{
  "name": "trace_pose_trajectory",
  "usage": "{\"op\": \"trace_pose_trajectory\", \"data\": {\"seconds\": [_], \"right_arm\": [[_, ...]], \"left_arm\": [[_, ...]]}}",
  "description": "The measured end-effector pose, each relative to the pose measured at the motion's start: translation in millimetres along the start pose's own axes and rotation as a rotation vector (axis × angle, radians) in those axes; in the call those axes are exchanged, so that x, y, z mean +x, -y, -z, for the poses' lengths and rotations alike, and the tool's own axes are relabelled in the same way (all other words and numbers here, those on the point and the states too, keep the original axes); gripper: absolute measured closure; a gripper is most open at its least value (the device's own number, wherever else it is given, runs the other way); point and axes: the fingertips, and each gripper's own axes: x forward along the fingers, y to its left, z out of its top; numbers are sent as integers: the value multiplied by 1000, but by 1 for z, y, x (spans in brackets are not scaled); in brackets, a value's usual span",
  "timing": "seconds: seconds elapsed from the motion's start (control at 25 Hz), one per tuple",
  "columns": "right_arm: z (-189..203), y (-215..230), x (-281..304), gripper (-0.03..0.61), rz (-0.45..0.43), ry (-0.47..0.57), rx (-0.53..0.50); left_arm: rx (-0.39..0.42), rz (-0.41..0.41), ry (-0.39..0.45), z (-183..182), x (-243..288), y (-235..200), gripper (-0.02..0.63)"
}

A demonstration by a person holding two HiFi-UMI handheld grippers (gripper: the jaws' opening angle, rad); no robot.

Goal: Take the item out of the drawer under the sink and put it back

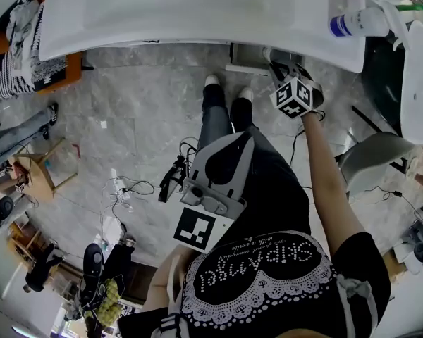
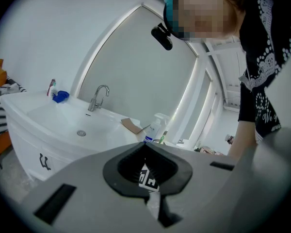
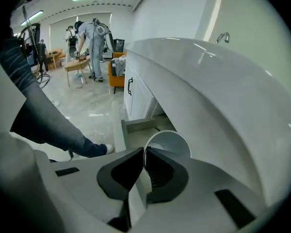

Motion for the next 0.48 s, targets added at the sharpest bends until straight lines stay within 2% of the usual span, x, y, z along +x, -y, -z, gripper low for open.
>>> {"op": "trace_pose_trajectory", "data": {"seconds": [0.48], "right_arm": [[3,6,28,549,-53,-50,-34]], "left_arm": [[-39,-28,-32,9,0,-6,611]]}}
